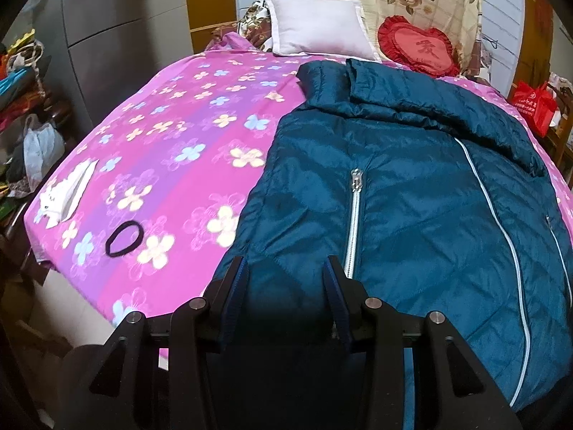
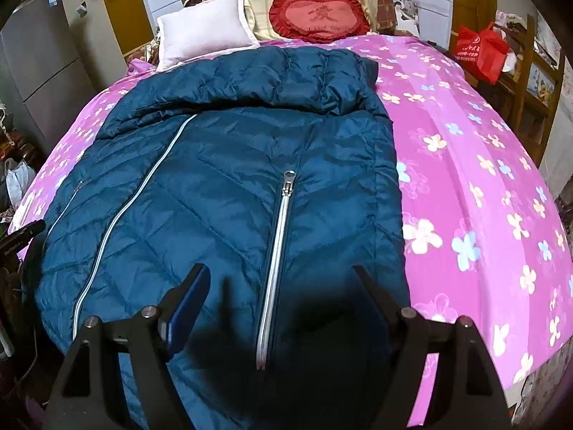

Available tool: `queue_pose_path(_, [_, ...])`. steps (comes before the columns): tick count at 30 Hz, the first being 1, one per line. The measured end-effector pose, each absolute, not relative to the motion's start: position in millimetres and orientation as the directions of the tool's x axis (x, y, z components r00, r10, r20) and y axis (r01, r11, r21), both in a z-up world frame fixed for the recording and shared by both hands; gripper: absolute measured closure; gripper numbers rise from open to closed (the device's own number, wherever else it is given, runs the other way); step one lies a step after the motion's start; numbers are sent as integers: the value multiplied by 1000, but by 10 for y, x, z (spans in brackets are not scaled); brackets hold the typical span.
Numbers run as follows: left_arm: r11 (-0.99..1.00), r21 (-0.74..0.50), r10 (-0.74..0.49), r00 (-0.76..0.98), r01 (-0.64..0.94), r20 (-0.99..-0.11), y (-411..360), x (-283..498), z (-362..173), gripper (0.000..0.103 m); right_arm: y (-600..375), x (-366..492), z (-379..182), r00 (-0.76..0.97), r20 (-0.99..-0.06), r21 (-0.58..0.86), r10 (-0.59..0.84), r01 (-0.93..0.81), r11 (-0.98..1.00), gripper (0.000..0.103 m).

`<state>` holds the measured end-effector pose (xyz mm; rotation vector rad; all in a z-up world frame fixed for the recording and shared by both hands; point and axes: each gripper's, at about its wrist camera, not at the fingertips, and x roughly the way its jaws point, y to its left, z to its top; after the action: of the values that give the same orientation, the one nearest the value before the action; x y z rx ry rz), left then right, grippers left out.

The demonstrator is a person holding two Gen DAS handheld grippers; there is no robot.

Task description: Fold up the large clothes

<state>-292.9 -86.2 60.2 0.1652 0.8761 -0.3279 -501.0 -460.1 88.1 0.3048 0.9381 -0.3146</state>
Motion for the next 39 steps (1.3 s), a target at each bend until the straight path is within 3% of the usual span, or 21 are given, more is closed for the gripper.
queue_pose_path(10, [948, -2, -198, 586, 318, -786, -597, -3077, 531, 78, -4495, -5217, 858, 555, -824, 133, -112, 382, 914, 19])
queue_pose_path(18, [940, -133, -289, 530, 314, -797, -251, -3092, 537, 78, -4475, -5333, 830, 555, -824, 132, -116, 386, 913, 19])
queue_pose_path(25, [931, -227, -341, 466, 285, -816, 26, -3026, 434, 68, -4520, -5469, 852, 545, -829, 118, -125, 389, 914, 19])
queue_pose_path(39, [904, -216, -371, 423, 369, -827, -257, -2937, 355, 59, -4903, -5857, 719, 496, -859, 153, -125, 483, 862, 18])
